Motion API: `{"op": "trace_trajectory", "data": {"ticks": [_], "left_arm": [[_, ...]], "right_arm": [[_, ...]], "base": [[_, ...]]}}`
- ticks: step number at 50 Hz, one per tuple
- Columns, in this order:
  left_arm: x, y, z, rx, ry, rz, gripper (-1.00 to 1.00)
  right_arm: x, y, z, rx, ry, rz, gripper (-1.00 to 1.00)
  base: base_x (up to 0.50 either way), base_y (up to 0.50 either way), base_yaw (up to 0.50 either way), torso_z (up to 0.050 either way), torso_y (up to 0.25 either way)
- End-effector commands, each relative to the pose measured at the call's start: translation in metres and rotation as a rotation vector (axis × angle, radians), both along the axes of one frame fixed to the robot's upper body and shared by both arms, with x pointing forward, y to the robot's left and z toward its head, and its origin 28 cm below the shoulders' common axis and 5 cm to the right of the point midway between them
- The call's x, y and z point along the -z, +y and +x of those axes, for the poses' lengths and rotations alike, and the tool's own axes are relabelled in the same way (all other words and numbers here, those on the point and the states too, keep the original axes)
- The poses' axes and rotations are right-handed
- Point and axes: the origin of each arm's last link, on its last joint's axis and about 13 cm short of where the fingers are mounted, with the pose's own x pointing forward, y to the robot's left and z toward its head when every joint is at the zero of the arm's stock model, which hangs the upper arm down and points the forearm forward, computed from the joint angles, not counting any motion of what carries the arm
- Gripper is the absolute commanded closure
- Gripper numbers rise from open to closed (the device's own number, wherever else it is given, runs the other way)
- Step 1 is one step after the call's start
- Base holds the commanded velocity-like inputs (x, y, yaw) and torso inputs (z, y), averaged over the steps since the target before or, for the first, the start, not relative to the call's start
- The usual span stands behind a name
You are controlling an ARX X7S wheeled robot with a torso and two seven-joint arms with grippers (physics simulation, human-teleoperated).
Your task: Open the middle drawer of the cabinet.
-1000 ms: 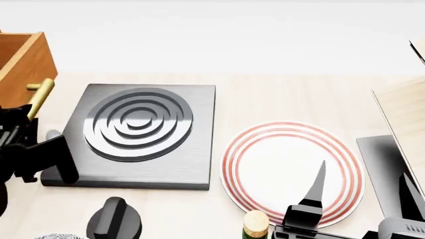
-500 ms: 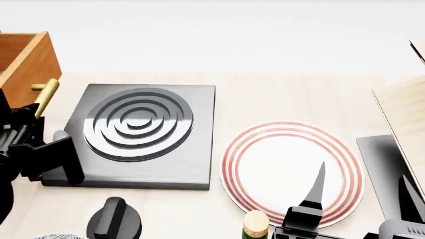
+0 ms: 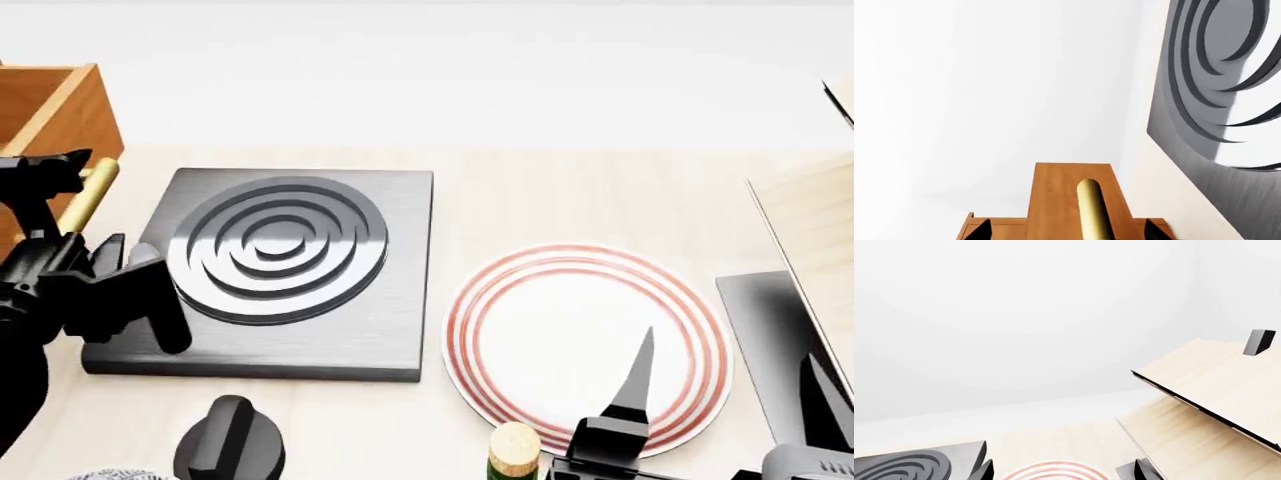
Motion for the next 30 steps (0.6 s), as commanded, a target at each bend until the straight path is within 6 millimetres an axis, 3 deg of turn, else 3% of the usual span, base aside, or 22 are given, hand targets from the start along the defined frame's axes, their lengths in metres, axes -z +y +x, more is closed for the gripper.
{"op": "trace_trajectory", "data": {"ticks": [1,11,16,30], "left_arm": [[-0.002,-0.008,-0.003,0.031,0.018,-0.106,-1.0],[-0.02,-0.022,-0.02,0.072,-0.045,-0.307,-1.0],[-0.04,-0.031,-0.038,0.104,-0.075,-0.448,-1.0],[-0.071,-0.033,-0.058,0.101,-0.126,-0.661,-1.0]], "right_arm": [[0.0,0.0,0.0,-0.001,0.001,0.001,-1.0],[-0.002,0.001,0.001,-0.004,0.001,-0.002,-1.0],[-0.001,0.002,0.002,-0.007,0.003,-0.003,-1.0],[-0.001,0.002,0.002,-0.009,0.003,-0.004,-1.0]], "base": [[0.0,0.0,0.0,0.0,0.0],[0.0,0.0,0.0,0.0,0.0],[0.0,0.0,0.0,0.0,0.0],[0.0,0.0,0.0,0.0,0.0]]}}
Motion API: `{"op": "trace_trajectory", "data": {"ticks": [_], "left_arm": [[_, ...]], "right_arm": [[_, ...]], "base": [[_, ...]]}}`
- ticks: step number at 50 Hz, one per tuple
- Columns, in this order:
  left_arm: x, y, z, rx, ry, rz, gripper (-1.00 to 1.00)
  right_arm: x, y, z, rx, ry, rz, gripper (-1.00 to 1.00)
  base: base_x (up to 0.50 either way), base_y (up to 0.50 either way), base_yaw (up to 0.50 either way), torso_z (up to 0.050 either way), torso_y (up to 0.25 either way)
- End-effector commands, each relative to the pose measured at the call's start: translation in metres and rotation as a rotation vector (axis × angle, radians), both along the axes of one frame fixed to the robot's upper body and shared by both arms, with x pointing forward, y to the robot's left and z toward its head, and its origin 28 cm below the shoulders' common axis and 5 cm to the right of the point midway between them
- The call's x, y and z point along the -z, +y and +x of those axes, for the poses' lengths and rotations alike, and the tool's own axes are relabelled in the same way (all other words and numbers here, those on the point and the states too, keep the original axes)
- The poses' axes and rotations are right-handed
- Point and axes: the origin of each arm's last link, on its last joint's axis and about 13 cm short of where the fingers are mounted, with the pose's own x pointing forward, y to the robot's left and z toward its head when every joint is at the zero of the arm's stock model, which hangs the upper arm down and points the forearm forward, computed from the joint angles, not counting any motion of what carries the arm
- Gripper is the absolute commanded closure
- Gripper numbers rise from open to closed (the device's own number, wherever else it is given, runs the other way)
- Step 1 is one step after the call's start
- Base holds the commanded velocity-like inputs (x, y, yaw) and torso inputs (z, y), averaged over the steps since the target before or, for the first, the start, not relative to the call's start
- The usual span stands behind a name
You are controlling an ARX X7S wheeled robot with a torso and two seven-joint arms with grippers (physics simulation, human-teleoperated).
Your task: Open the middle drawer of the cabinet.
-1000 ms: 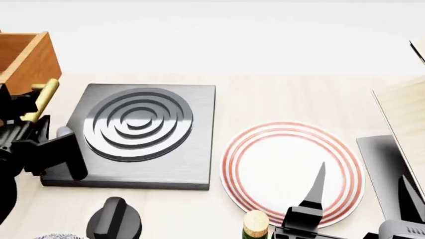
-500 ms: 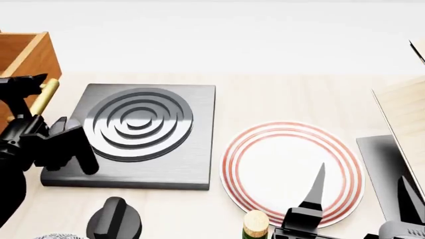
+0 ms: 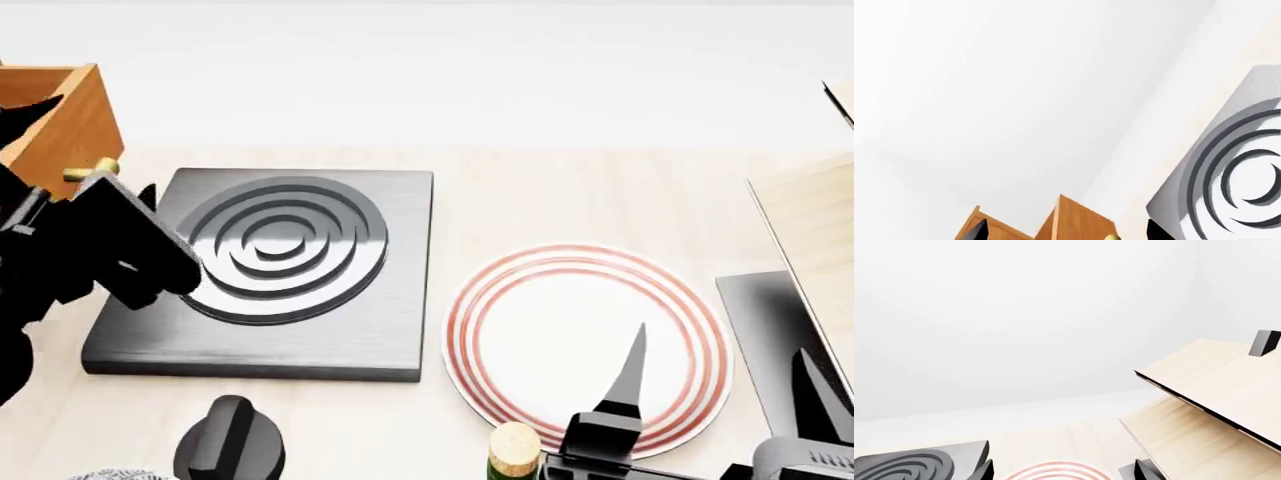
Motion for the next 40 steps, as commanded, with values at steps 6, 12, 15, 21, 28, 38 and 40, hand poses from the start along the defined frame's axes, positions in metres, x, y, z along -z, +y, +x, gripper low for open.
{"op": "trace_trajectory", "data": {"ticks": [6,12,15,21,28,38,40], "left_arm": [[-0.038,-0.004,-0.026,0.0,0.006,-0.281,-1.0],[-0.047,-0.003,-0.03,-0.017,0.044,-0.35,-1.0],[-0.055,-0.002,-0.032,-0.044,0.065,-0.382,-1.0],[-0.072,0.001,-0.033,-0.071,0.106,-0.447,-1.0],[-0.076,0.004,-0.032,-0.091,0.146,-0.467,-1.0],[-0.087,0.009,-0.032,-0.111,0.165,-0.493,-1.0],[-0.088,0.01,-0.032,-0.115,0.171,-0.501,-1.0]], "right_arm": [[-0.001,0.001,0.001,-0.003,0.0,-0.005,-1.0],[-0.001,0.001,0.001,-0.003,0.0,-0.006,-1.0],[-0.001,0.0,0.001,-0.002,0.0,-0.008,-1.0],[-0.002,0.001,0.001,-0.004,-0.003,-0.01,-1.0],[-0.001,0.001,0.0,-0.005,0.0,-0.006,-1.0],[-0.002,0.001,0.0,-0.008,-0.002,-0.005,-1.0],[-0.002,0.001,0.001,-0.01,-0.003,-0.005,-1.0]], "base": [[0.0,0.0,0.0,0.0,0.0],[0.0,0.0,0.0,0.0,0.0],[0.0,0.0,0.0,0.0,0.0],[0.0,0.0,0.0,0.0,0.0],[0.0,0.0,0.0,0.0,0.0],[0.0,0.0,0.0,0.0,0.0],[0.0,0.0,0.0,0.0,0.0]]}}
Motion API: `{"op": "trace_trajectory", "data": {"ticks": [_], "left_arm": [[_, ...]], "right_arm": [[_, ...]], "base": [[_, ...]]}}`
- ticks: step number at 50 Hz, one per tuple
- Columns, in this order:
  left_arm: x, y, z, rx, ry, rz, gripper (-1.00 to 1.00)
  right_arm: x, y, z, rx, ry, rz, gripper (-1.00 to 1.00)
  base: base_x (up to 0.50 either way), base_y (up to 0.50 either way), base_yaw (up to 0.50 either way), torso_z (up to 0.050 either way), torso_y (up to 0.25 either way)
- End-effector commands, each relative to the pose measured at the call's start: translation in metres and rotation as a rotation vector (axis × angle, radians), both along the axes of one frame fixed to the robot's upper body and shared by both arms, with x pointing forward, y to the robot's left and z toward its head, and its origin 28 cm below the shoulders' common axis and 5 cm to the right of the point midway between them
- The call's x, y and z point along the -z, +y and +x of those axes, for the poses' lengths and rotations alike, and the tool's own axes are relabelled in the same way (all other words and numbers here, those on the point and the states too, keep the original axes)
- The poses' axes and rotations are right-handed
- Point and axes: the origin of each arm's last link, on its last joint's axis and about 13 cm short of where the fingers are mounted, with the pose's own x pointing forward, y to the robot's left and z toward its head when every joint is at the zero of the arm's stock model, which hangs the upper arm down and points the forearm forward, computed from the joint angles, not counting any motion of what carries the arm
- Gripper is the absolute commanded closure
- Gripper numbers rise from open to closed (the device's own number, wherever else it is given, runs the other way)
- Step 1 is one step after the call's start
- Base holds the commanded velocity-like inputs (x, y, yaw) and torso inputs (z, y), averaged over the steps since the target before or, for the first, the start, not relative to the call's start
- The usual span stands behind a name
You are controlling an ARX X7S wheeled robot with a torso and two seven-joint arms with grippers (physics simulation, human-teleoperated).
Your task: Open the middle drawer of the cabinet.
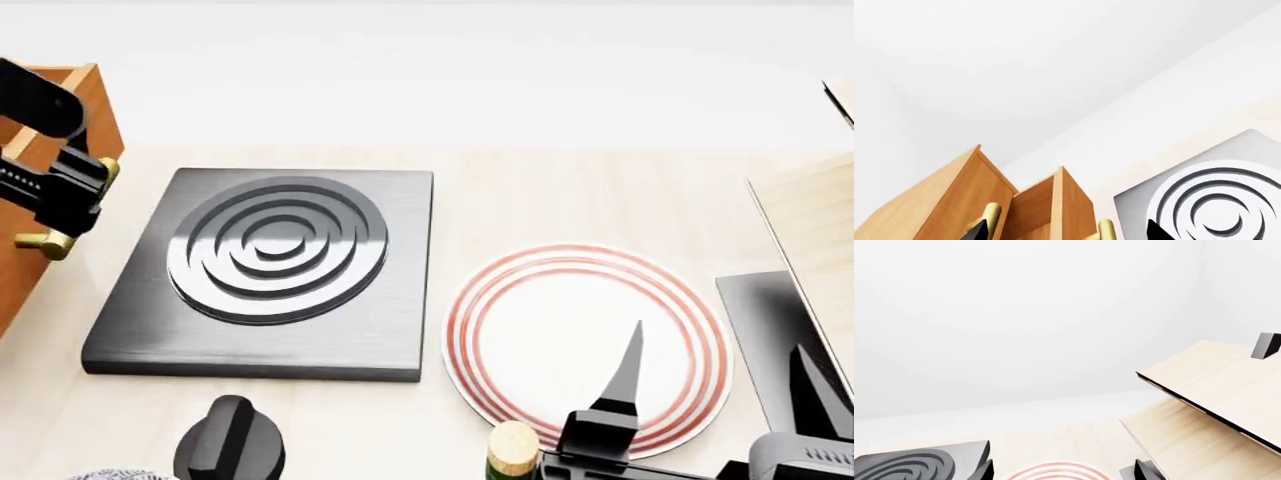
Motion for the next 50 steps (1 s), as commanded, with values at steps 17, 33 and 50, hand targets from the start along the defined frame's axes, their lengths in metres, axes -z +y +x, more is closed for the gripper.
{"op": "trace_trajectory", "data": {"ticks": [17,33,50], "left_arm": [[-0.013,0.005,0.001,-0.022,0.095,-0.154,-1.0],[-0.01,0.009,0.009,-0.044,0.135,-0.248,-1.0],[-0.008,0.013,0.021,-0.08,0.168,-0.31,-1.0]], "right_arm": [[0.0,0.0,0.001,-0.005,0.001,0.003,-1.0],[0.001,0.0,0.0,-0.002,0.005,0.002,-1.0],[0.004,0.0,-0.001,-0.001,0.01,0.005,-1.0]], "base": [[0.0,0.0,0.0,0.0,0.0],[0.0,0.0,0.0,0.0,0.0],[0.0,0.0,0.0,0.0,0.0]]}}
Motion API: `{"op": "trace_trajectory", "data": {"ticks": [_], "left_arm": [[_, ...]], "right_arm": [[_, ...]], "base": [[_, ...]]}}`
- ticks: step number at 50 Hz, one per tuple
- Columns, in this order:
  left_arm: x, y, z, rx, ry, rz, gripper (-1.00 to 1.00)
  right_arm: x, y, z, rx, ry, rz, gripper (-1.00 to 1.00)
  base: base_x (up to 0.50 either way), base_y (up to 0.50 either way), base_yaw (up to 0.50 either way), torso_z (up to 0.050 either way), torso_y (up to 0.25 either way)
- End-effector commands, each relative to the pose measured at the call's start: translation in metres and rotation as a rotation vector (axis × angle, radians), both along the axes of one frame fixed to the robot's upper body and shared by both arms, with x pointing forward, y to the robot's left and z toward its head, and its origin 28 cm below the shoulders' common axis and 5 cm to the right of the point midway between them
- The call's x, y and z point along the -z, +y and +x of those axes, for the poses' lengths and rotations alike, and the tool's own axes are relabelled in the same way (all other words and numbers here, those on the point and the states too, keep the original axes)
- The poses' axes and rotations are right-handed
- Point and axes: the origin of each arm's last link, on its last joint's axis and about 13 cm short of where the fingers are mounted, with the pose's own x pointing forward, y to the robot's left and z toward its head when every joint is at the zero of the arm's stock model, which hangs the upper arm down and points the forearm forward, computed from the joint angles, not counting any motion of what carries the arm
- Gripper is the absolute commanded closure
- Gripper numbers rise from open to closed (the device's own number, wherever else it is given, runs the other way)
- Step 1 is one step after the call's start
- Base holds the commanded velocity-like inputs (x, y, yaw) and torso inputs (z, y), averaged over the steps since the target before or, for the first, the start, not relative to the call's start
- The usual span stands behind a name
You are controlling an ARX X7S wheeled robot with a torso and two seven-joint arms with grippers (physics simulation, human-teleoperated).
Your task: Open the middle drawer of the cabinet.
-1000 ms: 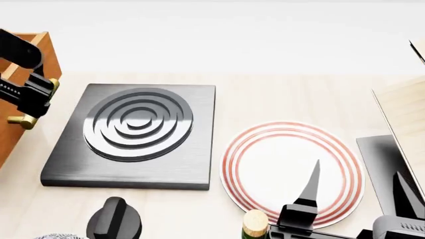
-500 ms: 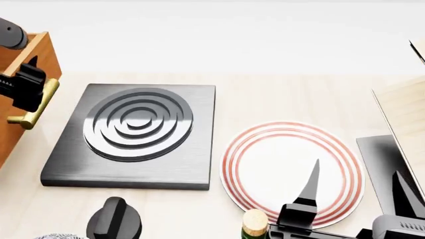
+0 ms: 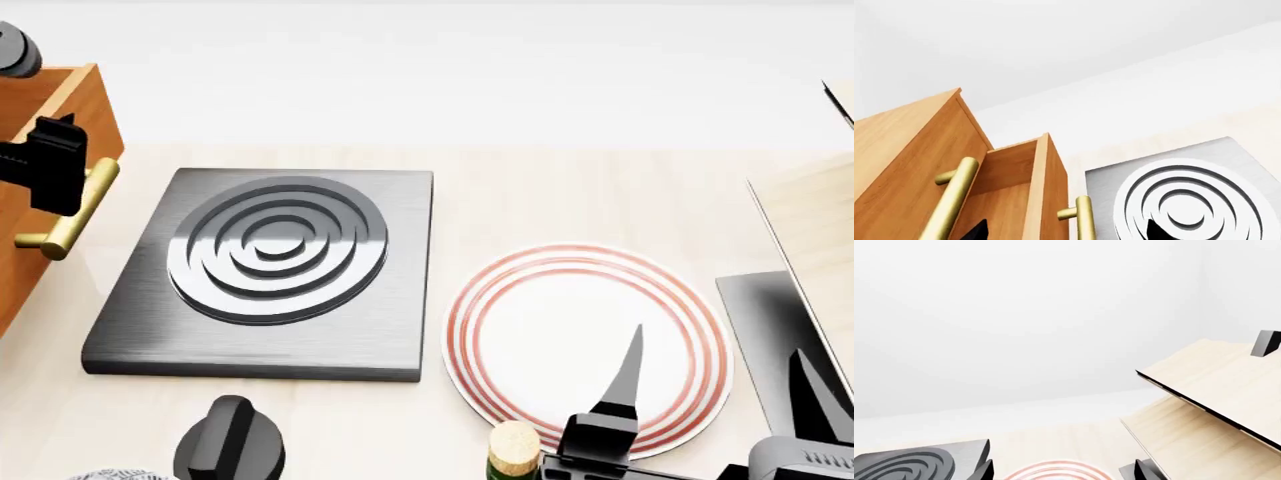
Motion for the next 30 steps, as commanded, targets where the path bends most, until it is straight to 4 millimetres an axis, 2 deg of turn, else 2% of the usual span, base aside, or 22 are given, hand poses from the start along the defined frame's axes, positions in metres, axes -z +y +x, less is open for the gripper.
{"op": "trace_trajectory", "data": {"ticks": [1,30], "left_arm": [[0.001,0.003,0.009,-0.023,0.029,-0.039,-1.0],[0.004,0.007,0.029,-0.064,0.12,-0.071,-1.0]], "right_arm": [[0.002,0.0,0.0,-0.002,0.007,0.003,-1.0],[0.004,0.0,0.0,-0.007,0.012,-0.002,-1.0]], "base": [[0.0,0.0,0.0,0.0,0.0],[0.0,0.0,0.0,0.0,0.0]]}}
